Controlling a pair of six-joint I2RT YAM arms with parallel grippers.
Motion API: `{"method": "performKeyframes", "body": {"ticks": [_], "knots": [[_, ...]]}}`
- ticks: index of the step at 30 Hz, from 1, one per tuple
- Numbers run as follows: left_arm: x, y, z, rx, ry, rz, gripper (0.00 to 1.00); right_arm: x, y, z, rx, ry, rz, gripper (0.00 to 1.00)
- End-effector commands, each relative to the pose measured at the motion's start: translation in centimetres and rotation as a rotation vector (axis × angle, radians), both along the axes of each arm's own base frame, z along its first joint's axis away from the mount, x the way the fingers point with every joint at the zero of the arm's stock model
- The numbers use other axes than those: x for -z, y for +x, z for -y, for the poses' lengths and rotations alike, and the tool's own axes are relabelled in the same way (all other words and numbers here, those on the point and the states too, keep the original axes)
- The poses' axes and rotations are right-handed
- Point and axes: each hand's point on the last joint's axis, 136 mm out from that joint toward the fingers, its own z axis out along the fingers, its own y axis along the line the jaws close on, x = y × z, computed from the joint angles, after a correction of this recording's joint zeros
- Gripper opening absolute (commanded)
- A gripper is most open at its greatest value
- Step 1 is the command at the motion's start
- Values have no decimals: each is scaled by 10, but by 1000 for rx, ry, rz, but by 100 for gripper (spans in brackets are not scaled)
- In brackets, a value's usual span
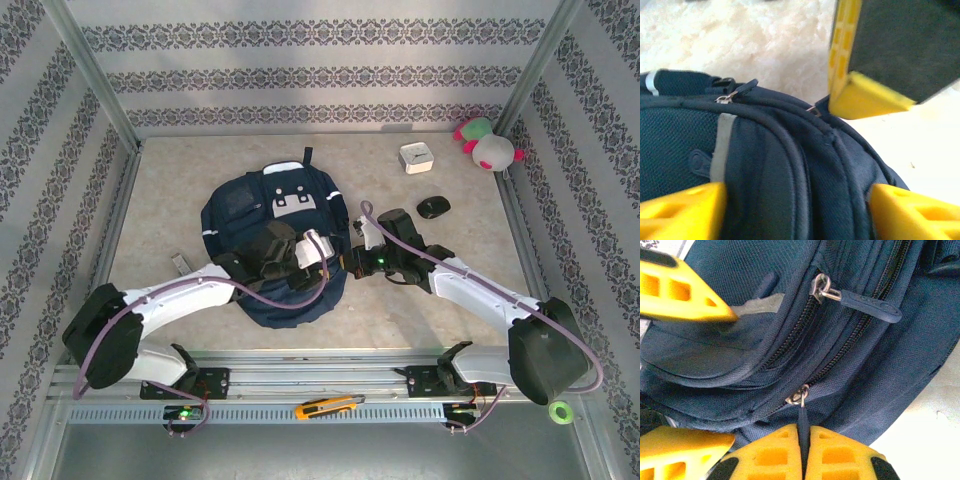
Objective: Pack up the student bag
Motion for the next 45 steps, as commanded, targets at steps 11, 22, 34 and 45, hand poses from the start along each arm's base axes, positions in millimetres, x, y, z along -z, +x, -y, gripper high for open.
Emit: {"method": "performKeyframes", "body": {"ticks": [11,22,34,45], "knots": [[-33,-42,12,222,-124,72,3,-9,22,19,114,80,10,0],[-70,-90,11,419,-247,96,1,-1,82,53,303,121,11,0],[-74,-109,10,506,-261,84,1,3,125,76,415,75,62,0],[-72,-104,5,465,-246,102,3,7,121,79,412,51,65,0]]}}
